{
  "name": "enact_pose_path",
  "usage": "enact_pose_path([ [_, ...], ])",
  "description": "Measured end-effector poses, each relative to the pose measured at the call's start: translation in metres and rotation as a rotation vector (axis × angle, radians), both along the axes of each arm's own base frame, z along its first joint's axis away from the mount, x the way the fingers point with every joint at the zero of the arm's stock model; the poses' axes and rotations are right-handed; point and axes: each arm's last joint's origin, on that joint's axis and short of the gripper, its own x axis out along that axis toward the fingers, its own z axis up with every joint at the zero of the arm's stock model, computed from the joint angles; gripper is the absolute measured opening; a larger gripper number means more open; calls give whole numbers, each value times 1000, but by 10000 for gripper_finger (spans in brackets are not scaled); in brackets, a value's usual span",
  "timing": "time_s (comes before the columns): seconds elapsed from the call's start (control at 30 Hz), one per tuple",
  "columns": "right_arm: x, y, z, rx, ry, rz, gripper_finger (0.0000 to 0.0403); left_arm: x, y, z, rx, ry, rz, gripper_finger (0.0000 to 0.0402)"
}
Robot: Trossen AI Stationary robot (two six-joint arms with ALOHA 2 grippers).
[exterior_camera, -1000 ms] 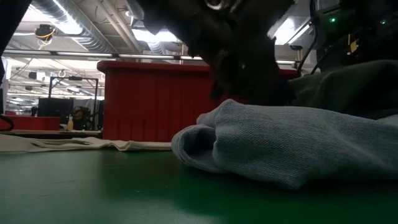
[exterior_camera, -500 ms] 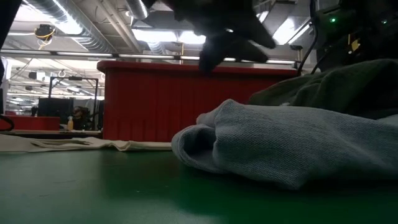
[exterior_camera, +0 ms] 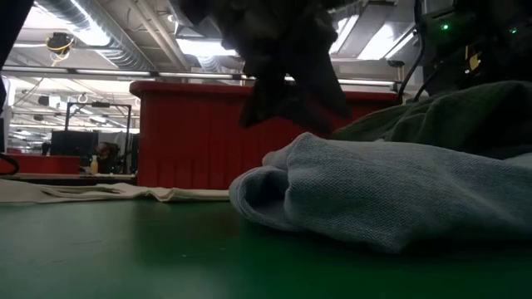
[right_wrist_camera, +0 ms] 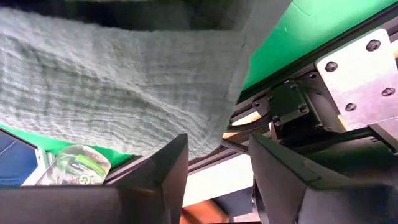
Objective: Fold laundry
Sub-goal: Fold the green shirt
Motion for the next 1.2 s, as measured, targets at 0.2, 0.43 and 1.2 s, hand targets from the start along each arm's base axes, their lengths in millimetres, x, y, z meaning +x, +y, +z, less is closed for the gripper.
enact_pose_path([
  [0.2, 0, 0, 0, 3, -7, 20, 172, 4, 7, -9, -22, 12, 92, 179],
  [0.43, 0, 0, 0, 8, -22, 57, 172, 13, 19, -19, -84, 0, 232, 199],
  [1.2, 0, -1, 0, -6, -33, 78, 172, 29, 33, -15, -263, -138, 126, 14],
])
